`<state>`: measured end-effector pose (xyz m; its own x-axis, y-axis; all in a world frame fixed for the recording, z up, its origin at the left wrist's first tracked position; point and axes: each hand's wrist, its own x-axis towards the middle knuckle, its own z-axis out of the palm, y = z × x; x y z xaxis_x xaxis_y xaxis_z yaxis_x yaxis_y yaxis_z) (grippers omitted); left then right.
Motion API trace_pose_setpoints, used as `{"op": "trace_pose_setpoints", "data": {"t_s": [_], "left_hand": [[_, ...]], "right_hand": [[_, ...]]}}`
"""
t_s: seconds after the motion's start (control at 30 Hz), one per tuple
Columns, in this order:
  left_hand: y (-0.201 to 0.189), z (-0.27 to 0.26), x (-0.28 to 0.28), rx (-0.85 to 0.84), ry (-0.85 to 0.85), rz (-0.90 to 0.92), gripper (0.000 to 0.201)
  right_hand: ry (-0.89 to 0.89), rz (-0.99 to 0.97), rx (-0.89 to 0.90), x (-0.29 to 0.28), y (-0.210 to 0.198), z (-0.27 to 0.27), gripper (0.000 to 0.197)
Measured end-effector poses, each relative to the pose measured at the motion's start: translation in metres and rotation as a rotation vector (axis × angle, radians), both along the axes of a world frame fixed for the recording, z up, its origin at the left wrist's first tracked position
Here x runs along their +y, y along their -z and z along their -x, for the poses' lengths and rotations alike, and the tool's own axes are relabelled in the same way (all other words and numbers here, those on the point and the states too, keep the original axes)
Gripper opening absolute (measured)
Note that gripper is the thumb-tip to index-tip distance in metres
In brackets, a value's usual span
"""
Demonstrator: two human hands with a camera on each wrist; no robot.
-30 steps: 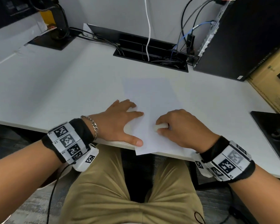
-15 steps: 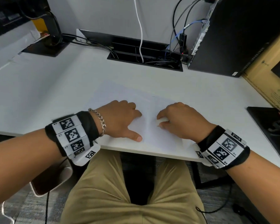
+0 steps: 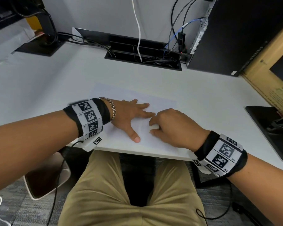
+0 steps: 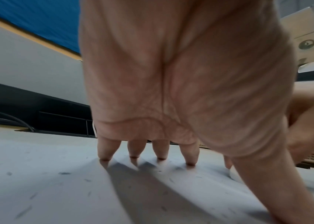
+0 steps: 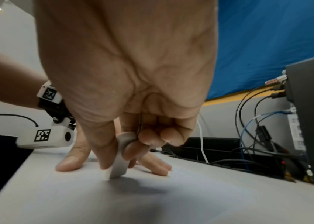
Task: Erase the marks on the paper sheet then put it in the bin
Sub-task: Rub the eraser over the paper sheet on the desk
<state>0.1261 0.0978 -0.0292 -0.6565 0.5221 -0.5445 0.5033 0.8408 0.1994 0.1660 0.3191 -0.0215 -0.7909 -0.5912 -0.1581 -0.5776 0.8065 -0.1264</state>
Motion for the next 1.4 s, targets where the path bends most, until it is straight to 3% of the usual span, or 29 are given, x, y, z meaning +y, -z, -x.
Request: {"op": "trace_pose_setpoints", "data": {"t_s": [0.17,0.3,0.47,0.63,0.77,0.93,1.1,1.23,1.4], "left_hand": [[-0.002,0.0,0.002,-0.004,0.001,0.024,0.113],[-0.001,0.0,0.002,0.005,0.004,0.028,0.113],[-0.002,-0.001,0.003,0.002,0.001,0.037,0.114],[0.001,0.001,0.001,0.009,0.005,0.032,0.115],[0.001,0.001,0.001,0.006,0.002,0.032,0.115],[0.002,0.001,0.001,0.018,0.007,0.045,0.117],[0.003,0.002,0.0,0.019,0.008,0.047,0.117],[0.004,0.003,0.0,0.018,0.015,0.053,0.118],[-0.005,0.013,-0.006,-0.006,0.061,0.078,0.118]], "right_hand": [[0.057,-0.004,0.04,0.002,-0.004,0.009,0.035],[-0.083,-0.052,0.02,-0.005,-0.001,-0.005,0.028],[0.023,-0.024,0.052,0.001,-0.006,0.01,0.037],[-0.152,-0.063,0.014,-0.003,-0.005,-0.007,0.028],[-0.028,-0.017,0.062,0.005,-0.003,0.013,0.037],[-0.134,-0.031,-0.009,0.0,-0.002,-0.007,0.032],[0.026,0.017,0.07,0.009,0.002,0.018,0.038],[-0.03,-0.009,0.013,0.012,0.002,0.01,0.036],[0.055,0.035,0.017,0.032,-0.007,0.02,0.034]]}}
